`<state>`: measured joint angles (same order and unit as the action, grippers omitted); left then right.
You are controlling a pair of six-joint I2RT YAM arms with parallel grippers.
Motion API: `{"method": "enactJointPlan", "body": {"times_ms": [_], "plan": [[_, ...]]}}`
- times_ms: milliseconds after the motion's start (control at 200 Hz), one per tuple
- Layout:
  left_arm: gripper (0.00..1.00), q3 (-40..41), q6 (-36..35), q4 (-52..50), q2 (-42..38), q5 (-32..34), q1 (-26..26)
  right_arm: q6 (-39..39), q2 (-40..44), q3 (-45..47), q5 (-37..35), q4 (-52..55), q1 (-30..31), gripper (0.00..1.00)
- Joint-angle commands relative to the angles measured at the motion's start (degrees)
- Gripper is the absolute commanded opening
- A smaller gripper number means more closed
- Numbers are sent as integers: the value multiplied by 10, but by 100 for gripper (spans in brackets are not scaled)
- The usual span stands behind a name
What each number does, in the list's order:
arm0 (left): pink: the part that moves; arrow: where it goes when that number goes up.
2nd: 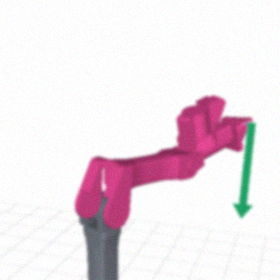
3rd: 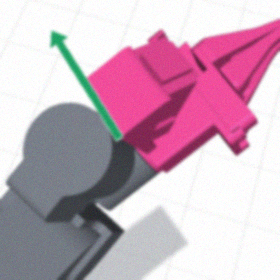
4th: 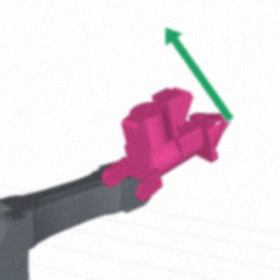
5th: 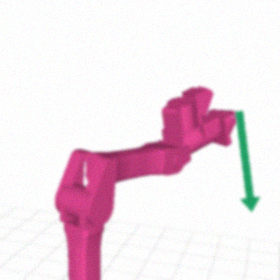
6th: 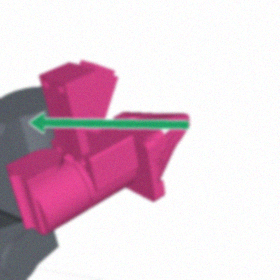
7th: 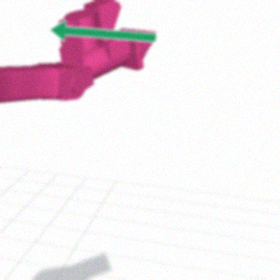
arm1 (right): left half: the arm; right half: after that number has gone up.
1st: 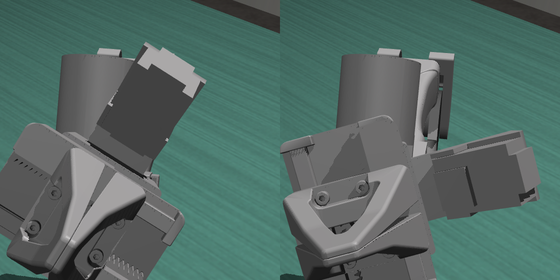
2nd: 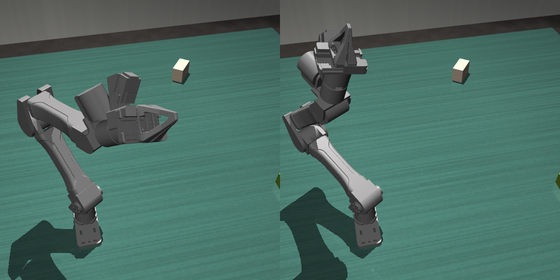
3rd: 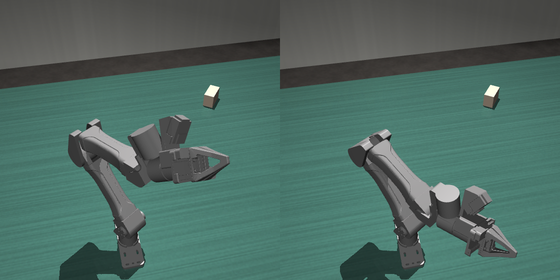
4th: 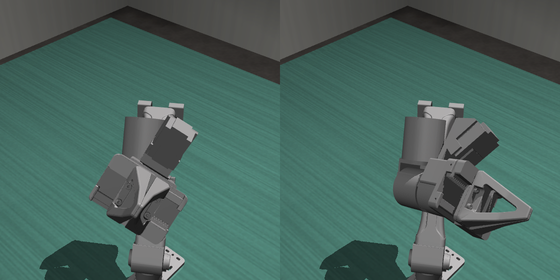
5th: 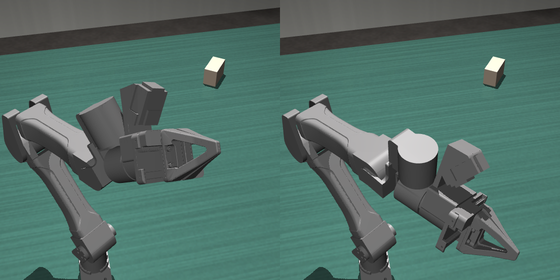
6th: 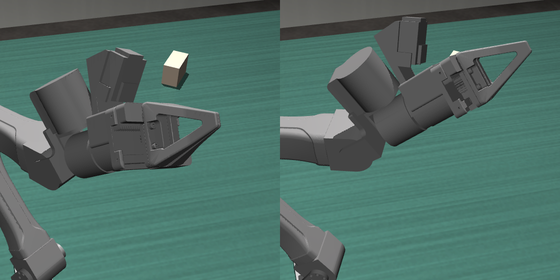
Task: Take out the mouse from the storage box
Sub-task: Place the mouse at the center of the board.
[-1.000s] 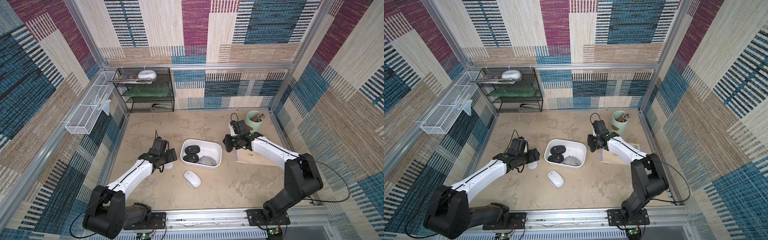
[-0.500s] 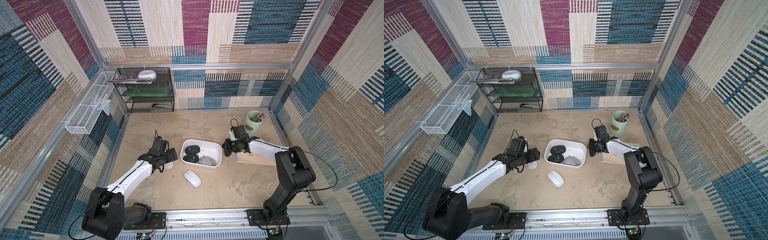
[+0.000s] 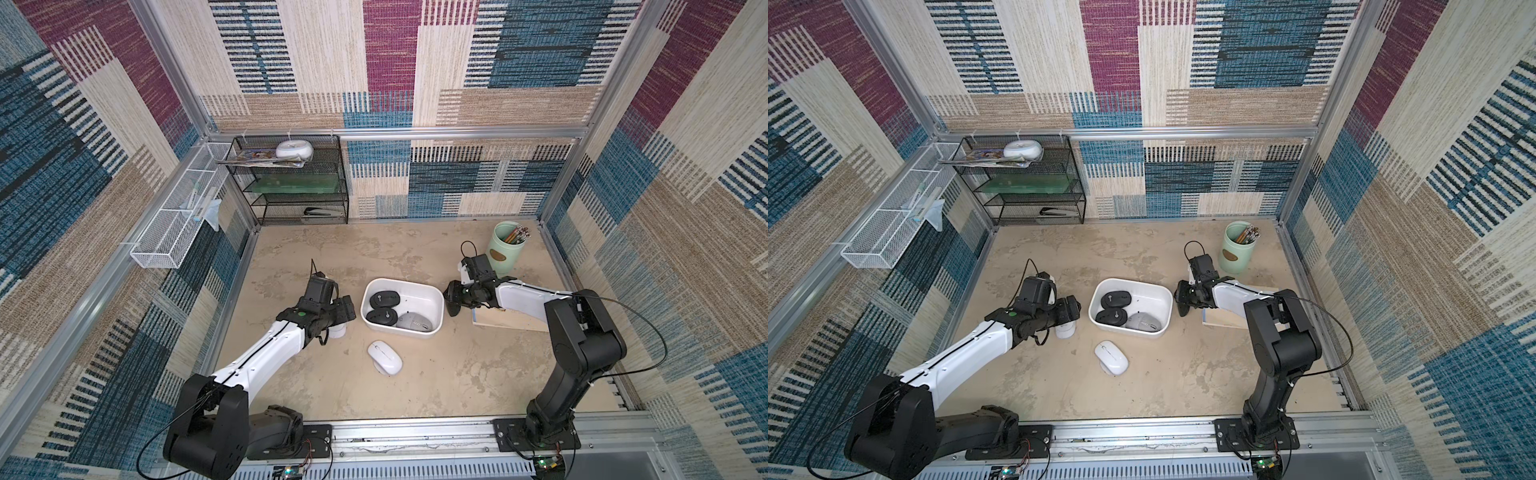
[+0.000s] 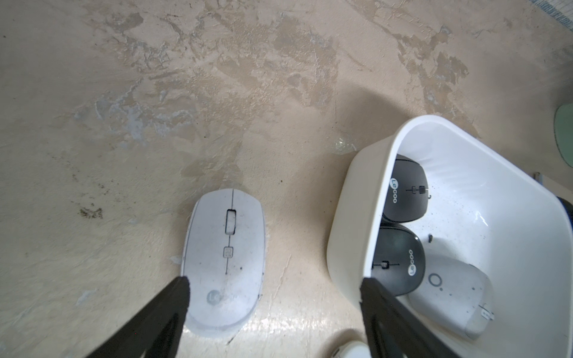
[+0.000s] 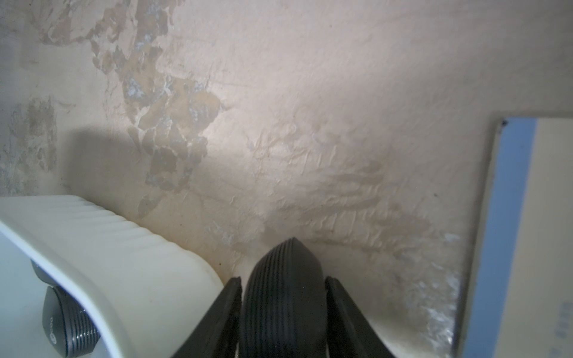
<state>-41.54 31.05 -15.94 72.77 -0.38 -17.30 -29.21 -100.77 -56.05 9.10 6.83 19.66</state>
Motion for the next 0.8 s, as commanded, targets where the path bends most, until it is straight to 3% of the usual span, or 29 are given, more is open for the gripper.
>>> {"method": "enactJointPlan", "body": {"times_ms": [0,306,511,636,791], "plan": [[90,2,-3,7,-6,-5,-1,4,11,2,-22,1,0,58],[90,-22,12,-26,-29,4,-20,15,55,6,-95,43,-1,71],[90,-113,-18,-66,11,22,-123,27,93,15,-106,51,0,78],[90,-177,-67,-94,66,12,-171,34,117,29,-98,44,5,79],[88,-259,-69,-150,147,-3,-223,46,132,37,-75,39,25,80]]}}
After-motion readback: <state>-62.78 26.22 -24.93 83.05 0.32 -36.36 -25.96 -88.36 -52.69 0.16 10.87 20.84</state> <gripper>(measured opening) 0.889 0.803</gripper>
